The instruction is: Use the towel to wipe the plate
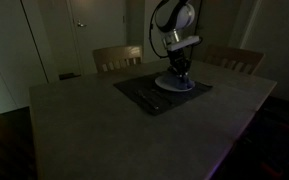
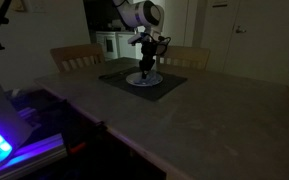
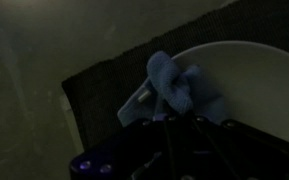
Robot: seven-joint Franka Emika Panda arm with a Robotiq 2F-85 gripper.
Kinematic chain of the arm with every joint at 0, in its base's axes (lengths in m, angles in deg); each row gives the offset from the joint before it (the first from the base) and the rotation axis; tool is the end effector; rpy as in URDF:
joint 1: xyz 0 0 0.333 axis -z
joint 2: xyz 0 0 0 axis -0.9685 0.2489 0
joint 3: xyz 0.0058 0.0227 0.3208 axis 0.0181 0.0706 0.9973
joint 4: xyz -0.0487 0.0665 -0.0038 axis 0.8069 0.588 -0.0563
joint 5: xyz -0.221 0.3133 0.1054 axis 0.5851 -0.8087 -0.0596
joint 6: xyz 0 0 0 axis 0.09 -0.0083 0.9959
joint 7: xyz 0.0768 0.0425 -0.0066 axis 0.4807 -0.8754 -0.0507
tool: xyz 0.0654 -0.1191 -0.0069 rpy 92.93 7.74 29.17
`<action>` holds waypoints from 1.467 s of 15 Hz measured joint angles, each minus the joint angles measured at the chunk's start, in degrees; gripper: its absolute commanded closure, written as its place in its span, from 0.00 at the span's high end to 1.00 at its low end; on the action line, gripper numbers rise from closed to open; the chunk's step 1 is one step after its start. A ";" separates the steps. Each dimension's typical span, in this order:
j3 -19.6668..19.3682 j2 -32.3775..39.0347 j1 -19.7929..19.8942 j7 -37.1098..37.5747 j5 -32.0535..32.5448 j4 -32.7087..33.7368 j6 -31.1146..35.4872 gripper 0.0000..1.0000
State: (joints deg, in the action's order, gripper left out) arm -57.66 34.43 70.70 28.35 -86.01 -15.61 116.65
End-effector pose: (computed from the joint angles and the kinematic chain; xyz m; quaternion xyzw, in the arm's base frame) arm 0.5989 -0.0276 0.1400 0.9449 -0.2075 -0.2272 0.1117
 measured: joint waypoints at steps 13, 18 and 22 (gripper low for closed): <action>4.88 -0.79 -0.05 -10.81 -3.50 14.48 3.62 0.02; 7.20 3.88 -2.39 -14.07 -1.49 24.38 2.58 0.02; 8.16 8.39 -6.18 -14.07 -0.19 29.26 1.83 0.02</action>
State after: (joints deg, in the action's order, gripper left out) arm -49.50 42.82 64.52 14.28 -86.20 13.65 118.48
